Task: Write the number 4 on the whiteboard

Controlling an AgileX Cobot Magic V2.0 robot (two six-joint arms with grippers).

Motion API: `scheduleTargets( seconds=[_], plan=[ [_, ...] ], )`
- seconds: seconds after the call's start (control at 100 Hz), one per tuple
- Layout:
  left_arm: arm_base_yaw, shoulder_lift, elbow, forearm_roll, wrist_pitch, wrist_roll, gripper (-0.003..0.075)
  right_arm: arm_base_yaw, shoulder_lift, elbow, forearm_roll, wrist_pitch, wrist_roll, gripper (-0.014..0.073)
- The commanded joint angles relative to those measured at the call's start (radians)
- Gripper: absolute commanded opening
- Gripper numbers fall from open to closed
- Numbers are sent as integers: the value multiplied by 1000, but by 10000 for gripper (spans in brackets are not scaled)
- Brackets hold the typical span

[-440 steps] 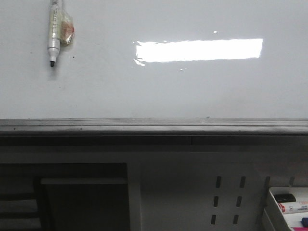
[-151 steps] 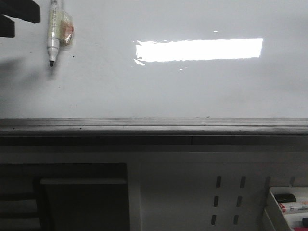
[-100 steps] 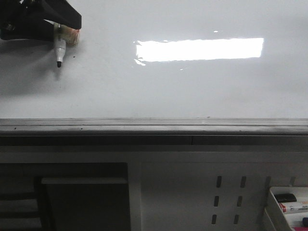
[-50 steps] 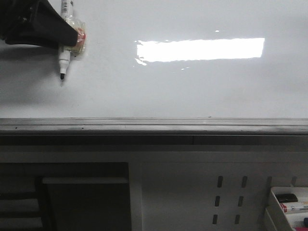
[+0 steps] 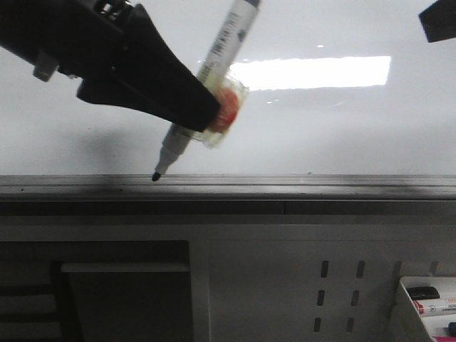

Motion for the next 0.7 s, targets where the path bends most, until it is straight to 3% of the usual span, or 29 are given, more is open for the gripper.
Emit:
scheduleTargets(
  seconds=[0.0, 0.28, 0.69],
  plan=[
    [-88, -30, -29, 29, -100, 3, -21, -1, 51, -91, 72, 108, -24, 468],
    [-206, -20, -44, 57, -228, 3, -21, 73, 167, -188, 59, 207, -11, 468],
    [-206, -18, -73, 65, -238, 3, -20, 238, 212, -200, 26, 81, 7, 468]
  ],
)
